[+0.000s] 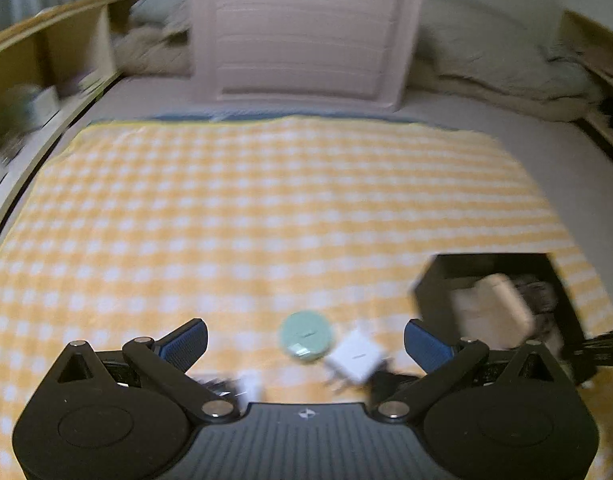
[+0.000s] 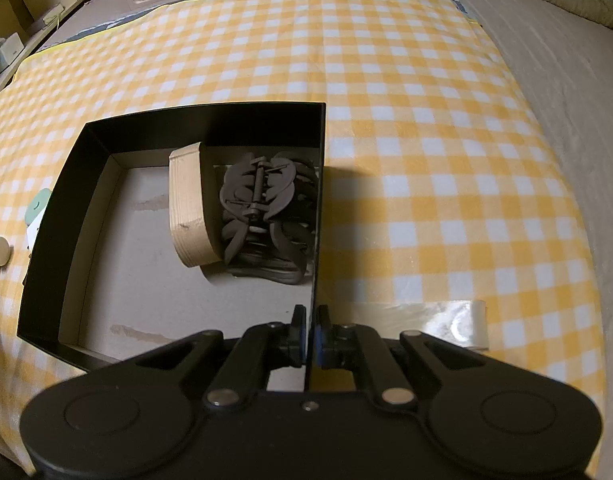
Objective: Organize rigid objects
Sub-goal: 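Lift the left gripper up and away toward the bead vial, then close the left gripper on the glass vial of black beads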
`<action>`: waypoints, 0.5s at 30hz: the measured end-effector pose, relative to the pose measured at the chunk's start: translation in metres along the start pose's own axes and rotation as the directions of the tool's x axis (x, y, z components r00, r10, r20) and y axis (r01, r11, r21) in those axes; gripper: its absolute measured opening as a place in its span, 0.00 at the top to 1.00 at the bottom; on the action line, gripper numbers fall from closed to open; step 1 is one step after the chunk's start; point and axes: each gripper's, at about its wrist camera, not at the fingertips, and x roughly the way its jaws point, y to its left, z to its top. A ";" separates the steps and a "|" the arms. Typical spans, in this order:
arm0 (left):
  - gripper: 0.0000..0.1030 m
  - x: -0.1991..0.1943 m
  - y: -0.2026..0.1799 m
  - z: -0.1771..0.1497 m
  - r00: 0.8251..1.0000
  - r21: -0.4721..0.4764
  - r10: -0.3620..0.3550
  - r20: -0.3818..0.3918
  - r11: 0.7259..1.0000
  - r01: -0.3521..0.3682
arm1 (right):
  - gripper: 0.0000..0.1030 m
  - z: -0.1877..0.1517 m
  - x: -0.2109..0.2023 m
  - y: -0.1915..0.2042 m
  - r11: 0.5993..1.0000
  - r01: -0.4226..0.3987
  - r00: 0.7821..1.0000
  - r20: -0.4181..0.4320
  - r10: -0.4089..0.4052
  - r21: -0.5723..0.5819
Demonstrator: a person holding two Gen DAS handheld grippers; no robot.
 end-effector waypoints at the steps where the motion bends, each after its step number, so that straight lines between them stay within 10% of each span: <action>1: 0.00 0.003 0.006 -0.001 1.000 -0.011 0.018 -0.011 1.000 -0.018 | 0.95 0.000 0.000 0.000 1.000 0.000 1.000 0.000 0.000 -0.001; 15: 0.05 0.053 0.056 -0.021 0.973 -0.136 0.105 -0.205 0.982 -0.135 | 0.95 0.000 0.000 0.001 1.000 0.001 1.000 0.000 -0.001 -0.001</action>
